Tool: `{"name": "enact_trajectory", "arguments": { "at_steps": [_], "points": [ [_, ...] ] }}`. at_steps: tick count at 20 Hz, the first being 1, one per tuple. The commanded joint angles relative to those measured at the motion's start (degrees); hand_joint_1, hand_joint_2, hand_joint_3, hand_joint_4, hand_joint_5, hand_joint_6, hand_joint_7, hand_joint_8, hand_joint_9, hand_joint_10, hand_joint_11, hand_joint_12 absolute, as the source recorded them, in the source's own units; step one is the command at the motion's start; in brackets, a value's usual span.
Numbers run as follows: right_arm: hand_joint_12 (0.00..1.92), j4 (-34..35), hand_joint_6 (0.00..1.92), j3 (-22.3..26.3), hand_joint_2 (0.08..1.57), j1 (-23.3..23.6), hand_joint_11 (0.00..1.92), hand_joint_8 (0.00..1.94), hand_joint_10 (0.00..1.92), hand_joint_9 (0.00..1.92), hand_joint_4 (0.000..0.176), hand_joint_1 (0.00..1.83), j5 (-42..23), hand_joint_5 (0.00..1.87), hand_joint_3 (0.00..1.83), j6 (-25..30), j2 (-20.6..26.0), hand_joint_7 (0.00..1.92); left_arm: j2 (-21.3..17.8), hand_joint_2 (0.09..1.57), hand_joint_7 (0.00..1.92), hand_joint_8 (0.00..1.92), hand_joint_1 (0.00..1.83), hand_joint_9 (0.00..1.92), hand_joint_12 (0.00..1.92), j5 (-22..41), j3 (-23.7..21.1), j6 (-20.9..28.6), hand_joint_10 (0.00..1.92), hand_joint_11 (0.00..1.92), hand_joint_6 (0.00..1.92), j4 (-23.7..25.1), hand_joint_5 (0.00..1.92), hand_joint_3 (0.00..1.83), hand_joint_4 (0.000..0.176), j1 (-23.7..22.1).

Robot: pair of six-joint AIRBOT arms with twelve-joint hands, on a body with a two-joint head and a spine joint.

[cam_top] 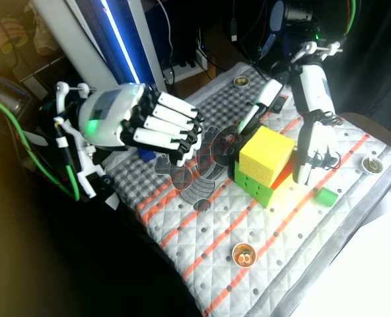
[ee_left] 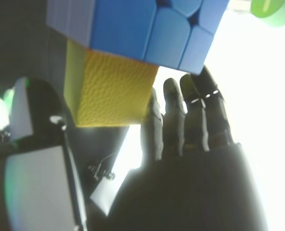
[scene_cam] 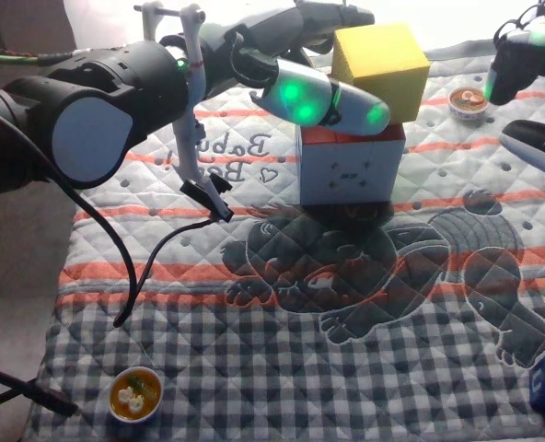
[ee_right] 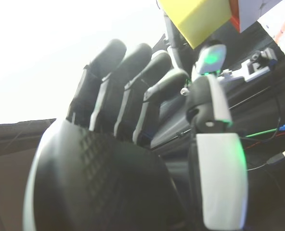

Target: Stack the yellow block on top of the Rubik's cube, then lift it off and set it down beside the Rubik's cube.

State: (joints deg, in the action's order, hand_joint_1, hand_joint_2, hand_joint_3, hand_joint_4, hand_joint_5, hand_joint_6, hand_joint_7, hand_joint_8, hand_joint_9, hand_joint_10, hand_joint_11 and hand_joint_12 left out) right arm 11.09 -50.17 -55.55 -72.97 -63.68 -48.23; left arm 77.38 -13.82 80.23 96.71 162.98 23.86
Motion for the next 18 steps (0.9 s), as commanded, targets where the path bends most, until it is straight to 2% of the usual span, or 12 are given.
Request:
{"name": "enact_trajectory", "arguments": {
  "at_steps": [1,5,6,7,9,10,11,12,13,15,17,18],
  "points": [
    [1.81,-0.5,1.38,-0.2,1.24,0.9,0.34,1.15,1.43,0.53,0.0,1.08,-6.9,0.72,0.01,0.0,0.0,0.65,-0.2,0.82,0.27,0.03,0.85,0.0,1.49,-6.9,0.1,0.3,0.75,0.0,0.0,-0.1,0.28,0.0,0.097,-0.2],
    [1.8,-0.5,1.36,-0.2,1.24,0.9,0.34,1.15,1.43,0.51,0.0,1.08,-6.9,0.73,0.0,0.1,0.0,0.64,-1.1,0.87,0.16,0.0,0.78,0.0,1.26,-8.3,-0.5,0.3,0.43,0.0,0.0,-0.9,0.17,0.0,0.17,0.2],
    [1.82,-0.5,1.19,-0.2,1.16,0.9,0.27,1.16,1.43,0.44,0.0,1.07,-6.9,0.53,0.0,0.1,0.0,0.58,-1.6,0.9,0.08,0.0,0.74,0.0,0.82,-9.1,-0.9,0.3,0.13,0.0,0.0,-1.5,0.13,0.01,0.175,0.4],
    [1.83,-0.5,1.13,-0.2,1.13,0.9,0.19,1.21,1.44,0.37,0.0,1.06,-6.9,0.44,0.0,0.1,0.0,0.49,-2.1,0.93,0.02,0.0,0.74,0.0,0.16,-10.0,-1.3,0.4,0.02,0.0,0.02,-1.9,0.1,0.01,0.176,0.5],
    [1.71,-0.5,1.03,-0.2,1.1,0.9,0.07,1.12,1.31,0.17,0.0,0.94,-6.9,0.24,0.0,0.1,0.0,0.24,-3.4,0.91,0.0,0.0,0.78,0.0,0.01,-12.0,-2.4,0.4,0.0,0.0,0.0,-2.4,0.05,0.0,0.16,0.6],
    [1.65,-0.5,0.9,-0.2,1.06,1.0,0.01,0.93,1.17,0.06,0.0,0.92,-6.9,0.16,0.0,0.1,0.0,0.16,-4.3,0.93,0.1,0.09,0.71,0.0,0.5,-13.2,-3.3,0.4,0.4,0.0,0.0,-2.4,0.01,0.0,0.17,0.5],
    [1.57,-0.5,0.78,-0.2,1.05,1.2,0.0,0.74,1.05,0.03,0.0,0.9,-6.9,0.13,0.0,0.1,0.0,0.15,-4.9,0.92,0.15,0.12,0.69,0.0,1.06,-14.0,-3.9,0.4,0.61,0.0,0.0,-2.4,0.0,0.0,0.175,0.5],
    [1.43,-0.5,0.65,-0.3,1.04,1.5,0.0,0.54,0.87,0.0,0.0,0.87,-6.9,0.1,0.0,0.1,0.0,0.16,-5.7,0.92,0.05,0.05,0.65,0.0,1.3,-15.1,-4.9,0.4,0.49,0.0,0.0,-2.4,0.0,0.0,0.176,0.6],
    [1.2,-0.5,0.5,-0.4,1.01,1.9,0.0,0.31,0.61,0.0,0.0,0.81,-6.9,0.06,0.0,0.1,0.0,0.13,-6.8,0.91,0.08,0.04,0.44,0.01,1.52,-16.8,-6.1,0.3,0.75,0.0,0.0,-2.4,0.0,0.0,0.176,0.9],
    [0.8,-0.5,0.34,-0.8,0.96,2.8,0.0,0.1,0.22,0.0,0.0,0.71,-6.9,0.01,0.0,0.1,0.0,0.05,-8.6,0.93,0.17,0.08,0.1,0.0,1.61,-19.8,-8.2,0.3,0.78,0.0,0.0,-2.3,0.0,0.0,0.176,1.6],
    [0.48,-0.5,0.19,-1.3,0.93,4.2,0.0,0.01,0.02,0.0,0.0,0.66,-5.8,0.01,0.0,0.1,0.0,0.01,-10.4,0.98,0.21,0.1,0.01,0.0,1.6,-22.9,-10.7,0.3,0.78,0.0,0.0,-2.0,0.0,0.02,0.176,2.5],
    [0.59,-0.5,0.15,-1.5,0.92,4.9,0.0,0.01,0.02,0.03,0.0,0.59,-5.0,0.02,0.0,0.1,-0.2,0.04,-11.4,0.96,0.24,0.12,0.0,0.0,1.56,-24.5,-11.9,0.3,0.8,0.0,0.0,-1.9,0.0,0.01,0.176,3.0]
  ]
}}
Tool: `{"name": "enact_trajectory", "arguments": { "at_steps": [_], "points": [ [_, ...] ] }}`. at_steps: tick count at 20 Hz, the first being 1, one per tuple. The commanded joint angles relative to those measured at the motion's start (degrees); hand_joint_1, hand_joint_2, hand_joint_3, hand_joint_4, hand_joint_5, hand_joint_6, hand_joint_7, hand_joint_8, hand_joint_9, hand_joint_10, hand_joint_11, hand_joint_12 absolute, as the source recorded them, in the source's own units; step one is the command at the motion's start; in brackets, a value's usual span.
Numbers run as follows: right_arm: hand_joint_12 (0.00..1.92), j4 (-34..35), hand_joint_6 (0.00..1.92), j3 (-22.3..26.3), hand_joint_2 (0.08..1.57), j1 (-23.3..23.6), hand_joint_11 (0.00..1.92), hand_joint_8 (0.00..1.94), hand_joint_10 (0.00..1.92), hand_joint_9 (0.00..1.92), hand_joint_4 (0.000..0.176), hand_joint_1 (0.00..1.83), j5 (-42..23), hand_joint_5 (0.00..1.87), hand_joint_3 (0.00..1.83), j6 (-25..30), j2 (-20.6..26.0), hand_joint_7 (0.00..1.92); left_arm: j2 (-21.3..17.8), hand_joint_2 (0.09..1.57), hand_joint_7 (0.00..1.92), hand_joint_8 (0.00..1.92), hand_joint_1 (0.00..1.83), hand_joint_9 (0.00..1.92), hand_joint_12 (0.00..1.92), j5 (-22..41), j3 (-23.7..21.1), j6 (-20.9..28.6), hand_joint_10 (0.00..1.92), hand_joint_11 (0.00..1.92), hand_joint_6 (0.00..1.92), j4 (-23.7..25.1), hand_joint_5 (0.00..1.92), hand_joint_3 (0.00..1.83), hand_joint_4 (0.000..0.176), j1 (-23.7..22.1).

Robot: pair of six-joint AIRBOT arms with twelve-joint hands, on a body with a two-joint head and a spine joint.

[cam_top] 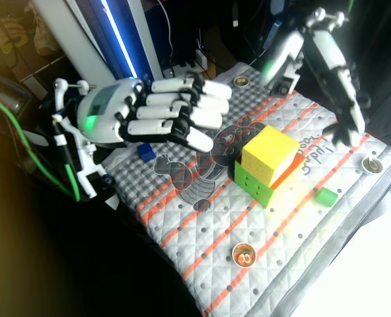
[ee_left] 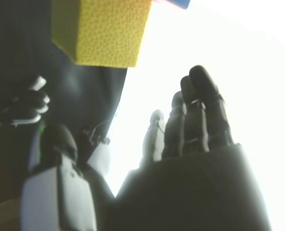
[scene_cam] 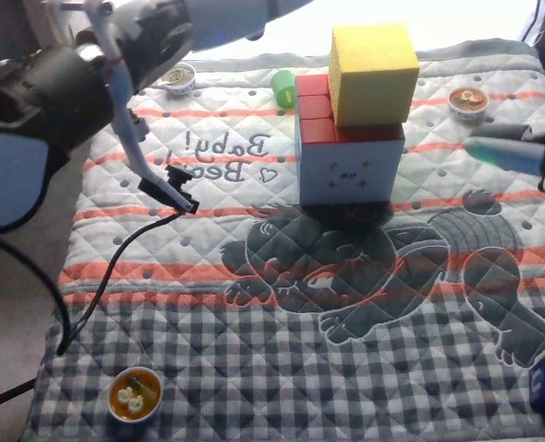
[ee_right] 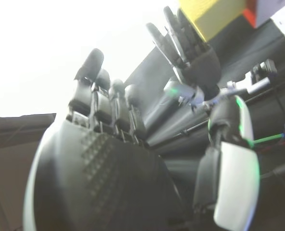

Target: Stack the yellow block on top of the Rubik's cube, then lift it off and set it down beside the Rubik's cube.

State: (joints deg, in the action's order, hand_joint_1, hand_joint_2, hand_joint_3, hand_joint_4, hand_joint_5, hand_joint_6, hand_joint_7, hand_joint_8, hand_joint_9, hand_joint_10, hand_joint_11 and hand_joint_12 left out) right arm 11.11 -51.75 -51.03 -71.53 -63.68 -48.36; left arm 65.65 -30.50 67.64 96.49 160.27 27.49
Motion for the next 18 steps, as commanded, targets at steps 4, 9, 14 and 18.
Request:
{"name": "enact_trajectory", "arguments": {
  "at_steps": [4,9,14,18],
  "points": [
    [0.71,-0.6,0.09,-2.2,0.94,4.2,0.0,0.0,0.02,0.05,0.0,0.54,-2.8,0.03,0.0,0.1,-1.6,0.05,-3.7,1.06,0.23,0.09,0.02,0.0,1.42,-15.5,-4.7,0.6,0.76,0.0,0.0,1.3,0.0,0.02,0.172,2.7],
    [0.79,-0.6,0.05,-5.4,0.91,8.9,0.0,0.01,0.02,0.05,0.0,0.57,2.7,0.03,0.0,0.1,-4.5,0.02,-8.5,1.16,0.24,0.05,0.03,0.0,1.58,-25.1,-10.5,0.6,0.82,0.0,0.01,1.0,0.04,0.0,0.098,7.7],
    [0.92,-0.5,0.04,-9.7,0.98,14.3,0.0,0.01,0.05,0.14,0.0,0.54,9.4,0.11,0.0,0.1,-8.6,0.09,-12.3,1.16,0.26,0.04,0.09,0.0,1.66,-33.5,-15.2,0.7,0.85,0.0,0.02,-1.0,0.09,0.01,0.077,13.3],
    [0.9,-0.5,0.02,-12.7,1.04,17.3,0.0,0.01,0.06,0.26,0.0,0.66,14.7,0.2,0.0,0.1,-11.2,0.25,-13.5,1.19,0.28,0.05,0.07,0.01,1.65,-36.7,-16.9,1.4,0.96,0.0,0.0,-1.9,0.06,0.0,0.081,15.7]
  ]
}}
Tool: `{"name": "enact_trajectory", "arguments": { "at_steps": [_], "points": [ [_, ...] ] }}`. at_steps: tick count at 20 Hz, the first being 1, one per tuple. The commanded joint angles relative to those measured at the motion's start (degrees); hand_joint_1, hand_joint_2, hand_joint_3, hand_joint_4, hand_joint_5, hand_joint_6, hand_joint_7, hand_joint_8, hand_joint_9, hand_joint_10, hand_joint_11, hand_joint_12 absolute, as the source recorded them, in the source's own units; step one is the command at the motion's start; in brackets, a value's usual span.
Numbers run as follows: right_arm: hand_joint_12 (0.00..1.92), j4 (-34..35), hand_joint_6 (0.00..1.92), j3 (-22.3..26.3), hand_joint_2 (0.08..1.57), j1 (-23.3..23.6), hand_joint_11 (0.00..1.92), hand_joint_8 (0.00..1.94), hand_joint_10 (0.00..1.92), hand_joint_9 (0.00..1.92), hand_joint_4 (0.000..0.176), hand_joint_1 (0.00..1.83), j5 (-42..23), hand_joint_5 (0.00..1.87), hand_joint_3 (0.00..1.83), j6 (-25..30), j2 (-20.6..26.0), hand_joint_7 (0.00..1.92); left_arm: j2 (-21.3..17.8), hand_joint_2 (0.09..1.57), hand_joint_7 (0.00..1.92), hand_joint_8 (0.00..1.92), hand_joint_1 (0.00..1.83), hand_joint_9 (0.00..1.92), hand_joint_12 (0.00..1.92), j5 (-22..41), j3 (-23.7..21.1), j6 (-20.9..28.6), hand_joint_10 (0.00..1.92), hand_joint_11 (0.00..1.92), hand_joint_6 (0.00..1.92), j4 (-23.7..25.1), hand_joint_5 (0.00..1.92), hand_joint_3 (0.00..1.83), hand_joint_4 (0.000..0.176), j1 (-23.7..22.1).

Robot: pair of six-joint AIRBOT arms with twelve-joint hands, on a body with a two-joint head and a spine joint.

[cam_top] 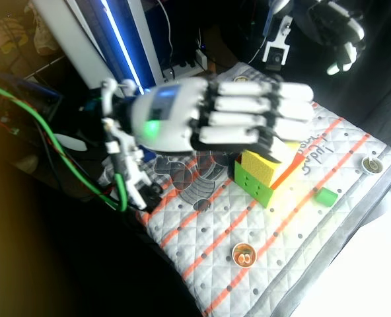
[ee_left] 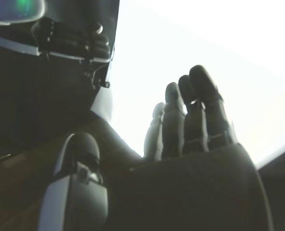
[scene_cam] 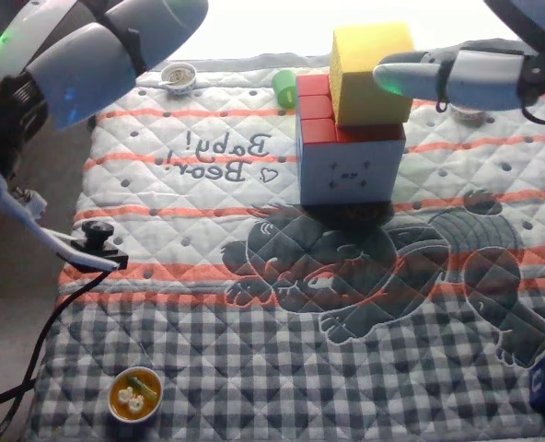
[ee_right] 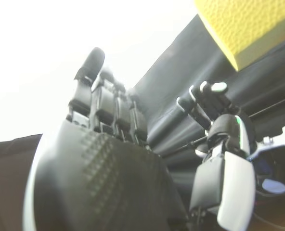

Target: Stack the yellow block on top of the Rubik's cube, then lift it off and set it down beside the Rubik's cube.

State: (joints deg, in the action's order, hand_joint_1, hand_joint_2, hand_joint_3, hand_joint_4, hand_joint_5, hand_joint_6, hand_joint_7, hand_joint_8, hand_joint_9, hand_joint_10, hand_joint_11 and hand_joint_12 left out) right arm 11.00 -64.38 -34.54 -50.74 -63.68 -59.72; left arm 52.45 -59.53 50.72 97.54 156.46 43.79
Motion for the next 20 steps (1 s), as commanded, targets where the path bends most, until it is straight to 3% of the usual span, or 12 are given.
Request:
{"name": "enact_trajectory", "arguments": {
  "at_steps": [1,2,4,6,7,11,12,13,16,17,18,20],
  "points": [
    [0.81,-0.4,0.01,-0.7,1.06,1.3,0.0,0.0,0.04,0.25,0.0,0.66,-4.9,0.19,0.0,0.1,-0.4,0.24,-0.4,1.19,0.28,0.05,0.07,0.01,1.66,-8.4,0.0,1.3,0.95,0.0,0.0,1.8,0.06,0.0,0.083,0.1],
    [0.76,-0.4,0.01,-1.4,0.99,1.7,0.0,0.0,0.03,0.24,0.0,0.61,-3.7,0.19,0.0,0.1,-1.1,0.24,-0.5,1.19,0.28,0.04,0.08,0.04,1.67,-9.0,0.0,2.5,0.89,0.0,0.01,1.7,0.08,0.0,0.099,0.8],
    [0.85,-0.4,0.0,-2.9,0.84,2.6,0.0,0.0,0.02,0.24,0.0,0.54,-1.2,0.18,0.0,0.1,-2.7,0.25,-0.5,1.23,0.33,0.06,0.11,0.1,1.66,-10.1,0.0,4.0,0.88,0.0,0.01,1.1,0.11,0.01,0.061,1.9],
    [1.01,-0.5,0.0,-3.9,0.76,3.1,0.0,0.01,0.02,0.23,0.0,0.49,0.8,0.18,0.0,0.1,-3.7,0.23,-0.5,1.24,0.31,0.05,0.15,0.09,1.61,-10.3,0.0,4.5,0.89,0.0,0.01,1.0,0.11,0.01,0.043,2.2],
    [1.03,-0.5,0.0,-4.4,0.78,3.3,0.0,0.0,0.01,0.21,0.0,0.44,2.0,0.14,0.0,0.1,-4.3,0.2,-0.5,1.24,0.32,0.05,0.17,0.08,1.56,-10.4,-0.1,4.5,0.9,0.0,0.01,1.0,0.13,0.0,0.052,2.2],
    [1.26,-1.4,0.02,-5.5,0.86,4.0,0.0,0.03,0.05,0.36,0.0,0.36,5.0,0.25,0.0,0.1,-5.7,0.35,-0.5,1.22,0.27,0.01,0.23,0.07,1.54,-11.2,-0.4,4.5,0.79,0.0,0.0,1.0,0.14,0.0,0.052,2.4],
    [1.34,-1.6,0.01,-5.8,0.89,4.0,0.0,0.02,0.05,0.38,0.0,0.34,5.5,0.25,0.0,0.1,-6.0,0.37,-0.5,1.21,0.28,0.01,0.27,0.09,1.57,-11.3,-0.5,4.6,0.77,0.0,0.01,1.0,0.15,0.0,0.041,2.4],
    [1.35,-1.6,0.01,-6.1,0.97,4.0,0.0,0.02,0.05,0.41,0.0,0.39,6.3,0.28,0.01,0.1,-6.4,0.4,-0.5,1.24,0.32,0.03,0.28,0.12,1.48,-11.5,-0.5,4.6,0.76,0.0,0.01,1.0,0.16,0.01,0.0,2.5],
    [1.52,-1.6,0.02,-6.7,0.98,4.0,0.0,0.02,0.08,0.45,0.0,0.44,7.3,0.37,0.01,0.1,-6.9,0.44,-0.5,1.25,0.35,0.04,0.28,0.13,1.44,-11.9,-0.6,5.1,0.77,0.0,0.01,1.1,0.17,0.01,0.0,2.8],
    [1.7,-1.6,0.0,-6.9,1.0,4.0,0.02,0.09,0.63,0.46,0.0,0.54,7.7,0.47,0.0,0.1,-7.1,0.65,-0.5,1.26,0.38,0.05,0.32,0.15,1.46,-12.0,-0.6,5.4,0.78,0.0,0.01,1.2,0.19,0.01,0.0,2.9],
    [1.78,-1.6,0.02,-7.0,1.06,4.0,0.18,0.33,1.05,0.53,0.0,0.65,7.7,0.62,0.01,0.1,-7.1,0.8,-0.5,1.24,0.39,0.05,0.34,0.16,1.49,-12.2,-0.6,5.6,0.77,0.0,0.02,1.2,0.21,0.0,0.0,2.9],
    [1.79,-1.6,0.08,-7.0,1.12,4.0,0.47,0.67,1.26,0.71,0.0,1.0,7.8,0.84,0.0,0.1,-7.1,0.9,-0.5,1.22,0.41,0.05,0.35,0.18,1.52,-12.5,-0.6,6.0,0.77,0.0,0.02,1.2,0.22,0.0,0.0,3.2]
  ]
}}
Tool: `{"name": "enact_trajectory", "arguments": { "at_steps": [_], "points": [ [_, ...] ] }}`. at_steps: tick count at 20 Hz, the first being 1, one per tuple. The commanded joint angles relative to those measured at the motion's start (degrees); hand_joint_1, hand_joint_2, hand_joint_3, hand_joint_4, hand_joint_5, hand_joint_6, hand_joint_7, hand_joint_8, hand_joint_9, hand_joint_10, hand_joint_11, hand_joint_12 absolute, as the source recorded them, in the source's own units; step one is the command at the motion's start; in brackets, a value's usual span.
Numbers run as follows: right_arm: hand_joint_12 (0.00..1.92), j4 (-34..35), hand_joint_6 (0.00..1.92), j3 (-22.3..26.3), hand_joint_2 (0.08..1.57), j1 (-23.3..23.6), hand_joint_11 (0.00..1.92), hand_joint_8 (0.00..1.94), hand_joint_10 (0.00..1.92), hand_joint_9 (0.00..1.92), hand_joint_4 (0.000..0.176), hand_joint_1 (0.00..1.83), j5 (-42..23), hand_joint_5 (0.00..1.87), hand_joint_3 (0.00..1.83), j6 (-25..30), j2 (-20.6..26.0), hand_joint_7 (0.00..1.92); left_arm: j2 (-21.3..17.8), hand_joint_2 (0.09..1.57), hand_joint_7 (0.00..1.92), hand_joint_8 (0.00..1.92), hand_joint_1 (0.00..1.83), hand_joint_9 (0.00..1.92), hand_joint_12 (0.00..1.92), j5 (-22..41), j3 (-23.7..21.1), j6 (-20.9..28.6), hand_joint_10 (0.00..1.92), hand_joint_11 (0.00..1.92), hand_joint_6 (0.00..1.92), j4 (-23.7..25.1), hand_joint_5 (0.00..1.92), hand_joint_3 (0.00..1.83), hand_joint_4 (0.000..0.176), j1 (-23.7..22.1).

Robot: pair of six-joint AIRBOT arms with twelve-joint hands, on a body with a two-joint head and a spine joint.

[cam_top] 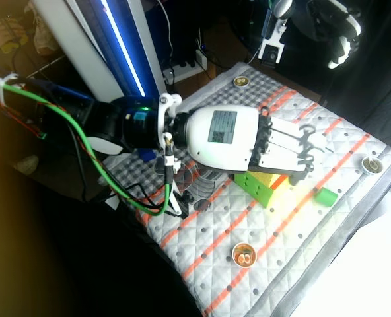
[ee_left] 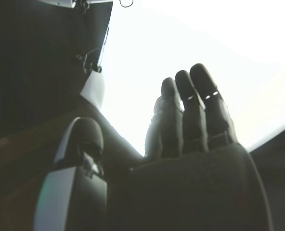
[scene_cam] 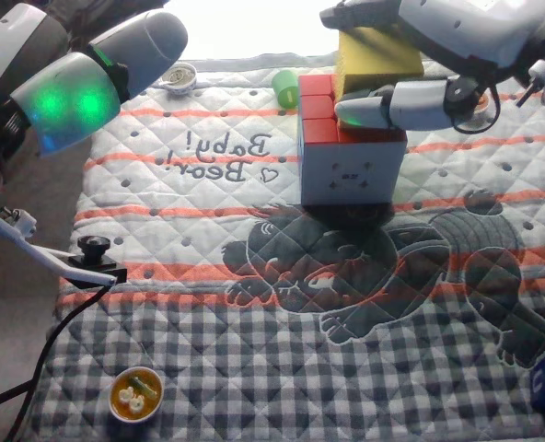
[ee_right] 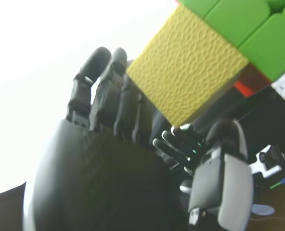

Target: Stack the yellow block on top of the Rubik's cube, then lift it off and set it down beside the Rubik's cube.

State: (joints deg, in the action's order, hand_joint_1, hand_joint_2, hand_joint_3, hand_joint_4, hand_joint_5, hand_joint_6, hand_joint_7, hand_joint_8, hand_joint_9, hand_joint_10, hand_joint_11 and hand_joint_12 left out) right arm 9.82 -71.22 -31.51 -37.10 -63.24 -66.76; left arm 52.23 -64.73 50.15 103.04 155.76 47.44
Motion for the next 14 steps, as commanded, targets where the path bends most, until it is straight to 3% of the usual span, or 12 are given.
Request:
{"name": "enact_trajectory", "arguments": {
  "at_steps": [1,2,3,4,6,8,9,10,11,12,13,14],
  "points": [
    [1.82,-0.4,0.96,-0.2,1.17,1.0,0.54,1.09,1.32,0.73,0.0,1.18,-5.8,0.77,0.0,-0.3,-0.1,0.95,-0.3,1.22,0.41,0.05,0.35,0.18,1.53,-7.6,-0.1,0.8,0.77,0.0,0.01,1.9,0.22,0.0,0.0,-0.3],
    [1.85,-0.4,1.2,-0.3,1.2,1.0,0.55,1.24,1.36,0.73,0.0,1.21,-5.8,0.72,0.0,-0.2,-0.1,0.92,-0.3,1.22,0.43,0.06,0.37,0.19,1.53,-7.8,-0.1,0.9,0.78,0.0,0.02,1.8,0.24,0.0,0.0,-0.2],
    [1.84,-0.4,1.24,-0.4,1.2,1.0,0.55,1.28,1.38,0.72,0.0,1.21,-5.8,0.72,0.0,0.2,-0.1,0.91,-0.3,1.23,0.42,0.06,0.36,0.18,1.53,-8.0,-0.1,1.1,0.78,0.0,0.01,1.7,0.23,0.0,0.0,-0.1],
    [1.82,-0.4,1.22,-0.7,1.2,1.0,0.52,1.26,1.49,0.75,0.0,1.32,-5.8,0.73,0.0,1.0,-0.1,0.88,-0.3,1.24,0.42,0.06,0.35,0.18,1.53,-8.2,-0.1,1.3,0.78,0.0,0.01,1.5,0.23,0.0,0.0,0.1],
    [1.74,-0.4,1.26,-1.2,1.2,1.0,0.56,1.27,1.51,0.74,0.0,1.34,-5.8,0.73,0.0,2.5,-0.1,0.84,-0.3,1.25,0.43,0.06,0.34,0.18,1.46,-8.6,-0.1,1.6,0.78,0.0,0.01,1.2,0.25,0.01,0.005,0.5],
    [1.76,-0.4,1.38,-1.4,1.24,1.1,0.5,1.37,1.58,0.69,0.0,1.32,-5.8,0.67,0.01,2.9,-0.1,0.75,-0.3,1.24,0.42,0.06,0.37,0.16,1.5,-8.8,-0.1,1.8,0.82,0.0,0.01,0.9,0.26,0.0,0.027,0.9],
    [1.77,-0.4,1.43,-1.5,1.26,1.3,0.44,1.41,1.62,0.65,0.0,1.31,-5.8,0.66,0.0,2.9,-0.1,0.71,-0.2,1.25,0.42,0.07,0.38,0.14,1.57,-8.9,-0.1,1.9,0.88,0.0,0.01,0.7,0.26,0.0,0.028,1.0],
    [1.88,-0.4,1.39,-1.5,1.26,1.7,0.36,1.48,1.59,0.54,0.0,1.18,-5.8,0.69,0.0,2.9,-0.1,0.71,-0.2,1.26,0.42,0.09,0.39,0.12,1.68,-9.1,-0.1,2.0,0.98,0.0,0.01,0.6,0.27,0.0,0.021,1.3],
    [1.91,-0.4,1.38,-1.5,1.26,2.2,0.39,1.46,1.67,0.61,0.0,1.29,-6.0,0.67,0.01,2.9,-0.1,0.71,-0.3,1.27,0.42,0.12,0.38,0.12,1.7,-9.2,-0.1,2.2,1.03,0.0,0.0,0.4,0.27,0.0,0.016,1.6],
    [1.92,-0.4,1.34,-1.1,1.26,2.4,0.36,1.45,1.69,0.61,0.0,1.31,-6.6,0.69,0.01,2.9,-0.1,0.7,-0.3,1.28,0.36,0.25,0.4,0.09,1.73,-9.4,-0.1,2.5,1.09,0.0,0.01,0.3,0.29,0.0,0.037,1.8],
    [1.82,-0.6,1.37,0.0,1.25,2.4,0.42,1.35,1.61,0.66,0.0,1.32,-8.3,0.7,0.0,2.9,0.8,0.74,-0.3,1.3,0.23,0.56,0.39,0.07,1.77,-9.6,-0.1,2.6,1.15,0.0,0.0,0.1,0.29,0.0,0.044,2.1],
    [1.86,-0.8,1.33,0.6,1.24,2.4,0.53,1.37,1.62,0.7,0.0,1.33,-9.2,0.68,0.0,2.9,1.5,0.76,-0.3,1.29,0.2,0.63,0.38,0.08,1.77,-9.7,-0.1,2.7,1.13,0.0,0.0,0.1,0.3,0.0,0.029,2.1]
  ]
}}
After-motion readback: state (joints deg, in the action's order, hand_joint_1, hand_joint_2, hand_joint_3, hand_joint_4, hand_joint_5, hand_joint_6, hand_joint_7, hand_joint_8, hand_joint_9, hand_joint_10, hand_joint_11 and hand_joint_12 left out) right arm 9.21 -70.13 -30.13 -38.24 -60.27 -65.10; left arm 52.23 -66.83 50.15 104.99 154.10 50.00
